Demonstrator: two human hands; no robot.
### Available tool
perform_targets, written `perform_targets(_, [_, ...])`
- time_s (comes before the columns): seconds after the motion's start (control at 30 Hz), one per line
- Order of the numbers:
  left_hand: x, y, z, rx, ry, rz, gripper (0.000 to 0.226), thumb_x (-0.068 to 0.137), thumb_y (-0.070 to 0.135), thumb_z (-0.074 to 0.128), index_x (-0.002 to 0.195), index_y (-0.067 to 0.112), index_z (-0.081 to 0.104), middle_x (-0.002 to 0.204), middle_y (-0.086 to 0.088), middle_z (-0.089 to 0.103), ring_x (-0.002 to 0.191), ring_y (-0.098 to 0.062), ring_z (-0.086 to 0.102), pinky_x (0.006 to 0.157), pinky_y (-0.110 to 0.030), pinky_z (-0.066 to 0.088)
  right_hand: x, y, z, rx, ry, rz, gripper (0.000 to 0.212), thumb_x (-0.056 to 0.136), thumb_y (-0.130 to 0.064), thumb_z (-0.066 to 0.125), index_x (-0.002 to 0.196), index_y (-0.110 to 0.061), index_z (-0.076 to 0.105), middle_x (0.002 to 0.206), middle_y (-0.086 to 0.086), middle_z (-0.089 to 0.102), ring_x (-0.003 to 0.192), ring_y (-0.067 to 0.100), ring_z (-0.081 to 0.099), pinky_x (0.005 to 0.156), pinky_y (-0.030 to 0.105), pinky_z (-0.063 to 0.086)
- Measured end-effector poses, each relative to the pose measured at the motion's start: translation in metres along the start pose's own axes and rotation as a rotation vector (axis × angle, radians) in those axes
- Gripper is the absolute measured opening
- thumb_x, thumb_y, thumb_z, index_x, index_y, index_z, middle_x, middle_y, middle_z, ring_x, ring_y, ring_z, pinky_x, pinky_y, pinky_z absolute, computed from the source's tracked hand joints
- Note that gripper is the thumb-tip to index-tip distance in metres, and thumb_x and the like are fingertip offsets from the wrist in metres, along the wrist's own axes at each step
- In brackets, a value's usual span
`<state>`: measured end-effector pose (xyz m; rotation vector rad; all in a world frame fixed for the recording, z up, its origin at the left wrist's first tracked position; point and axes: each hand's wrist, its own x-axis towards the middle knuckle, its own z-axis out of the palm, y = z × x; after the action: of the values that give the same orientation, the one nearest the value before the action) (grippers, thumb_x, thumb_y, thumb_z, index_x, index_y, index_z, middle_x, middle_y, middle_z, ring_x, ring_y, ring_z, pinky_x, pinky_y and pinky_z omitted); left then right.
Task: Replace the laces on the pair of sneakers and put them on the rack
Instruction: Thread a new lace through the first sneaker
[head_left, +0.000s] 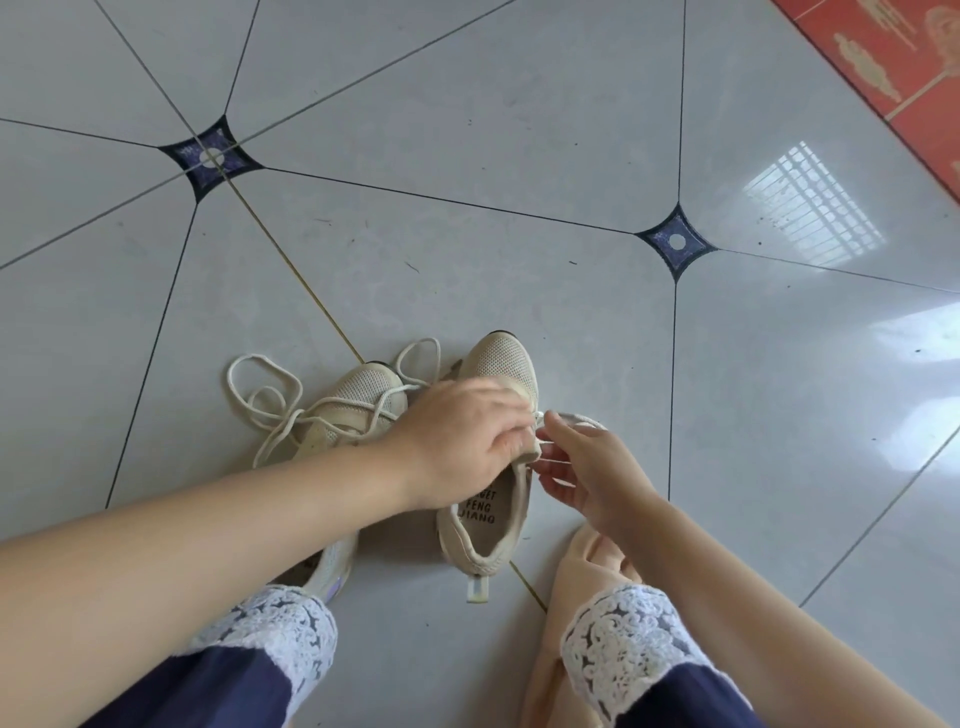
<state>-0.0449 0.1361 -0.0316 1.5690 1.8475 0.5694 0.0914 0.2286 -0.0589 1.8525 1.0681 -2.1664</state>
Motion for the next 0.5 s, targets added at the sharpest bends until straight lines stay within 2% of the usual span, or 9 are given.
perform_targets(0.1, [-0.005,-0.005,0.006,0.067,-0.057,0.007,0.042,0.094,0.041,0.044,0.128,0.019,0.054,0.137,0.004,0.050,0.130,-0.011,0.039,0.107,-0.025,0.023,0.002,-0.006,0.005,0.073,-0.019,-0.011,0.018,0.086,-0.027,0.065,0.085,-0.011,0.060,0.063,-0.002,0.058,0.057,0.010,0.054,0.054,0.021,0.047])
perform_targets(0.23, [-0.011,-0.007,0.003,0.102,-0.055,0.033,0.049,0.090,0.046,0.036,0.126,0.018,0.056,0.135,0.002,0.052,0.129,-0.013,0.040,0.103,-0.020,0.016,-0.001,-0.011,0.011,-0.012,-0.049,-0.055,0.020,0.083,-0.025,0.069,0.086,-0.011,0.055,0.071,0.002,0.058,0.056,0.011,0.054,0.051,0.018,0.047])
perform_targets(0.33, [-0.016,-0.011,0.002,0.087,-0.082,0.053,0.043,0.093,0.039,0.046,0.128,0.016,0.054,0.138,0.000,0.048,0.132,-0.014,0.037,0.105,-0.014,0.010,-0.010,-0.005,0.011,-0.092,-0.049,-0.107,0.021,0.083,-0.022,0.068,0.092,-0.011,0.053,0.081,0.004,0.058,0.062,0.010,0.057,0.056,0.019,0.049])
perform_targets(0.4, [-0.019,-0.014,0.000,0.049,-0.102,0.065,0.043,0.090,0.035,0.053,0.127,0.012,0.054,0.138,-0.003,0.048,0.131,-0.015,0.038,0.102,-0.004,0.004,-0.017,0.003,0.010,-0.150,-0.040,-0.152,0.020,0.083,-0.017,0.068,0.095,-0.012,0.053,0.084,0.002,0.060,0.066,0.008,0.059,0.061,0.021,0.050])
perform_targets(0.43, [-0.021,-0.016,-0.001,0.038,-0.119,0.069,0.044,0.088,0.035,0.057,0.125,0.011,0.055,0.137,-0.004,0.049,0.131,-0.016,0.038,0.100,0.000,0.003,-0.022,0.007,0.009,-0.226,-0.038,-0.198,0.021,0.082,-0.016,0.068,0.096,-0.014,0.053,0.086,0.000,0.060,0.069,0.007,0.059,0.064,0.023,0.051])
perform_targets(0.5, [-0.024,-0.018,-0.003,0.013,-0.138,0.063,0.045,0.085,0.034,0.062,0.123,0.010,0.057,0.136,-0.004,0.049,0.129,-0.015,0.040,0.101,-0.002,0.010,-0.028,0.013,0.009,-0.472,-0.044,-0.330,0.032,0.077,-0.018,0.072,0.101,-0.020,0.051,0.093,-0.005,0.059,0.077,0.005,0.058,0.072,0.024,0.052])
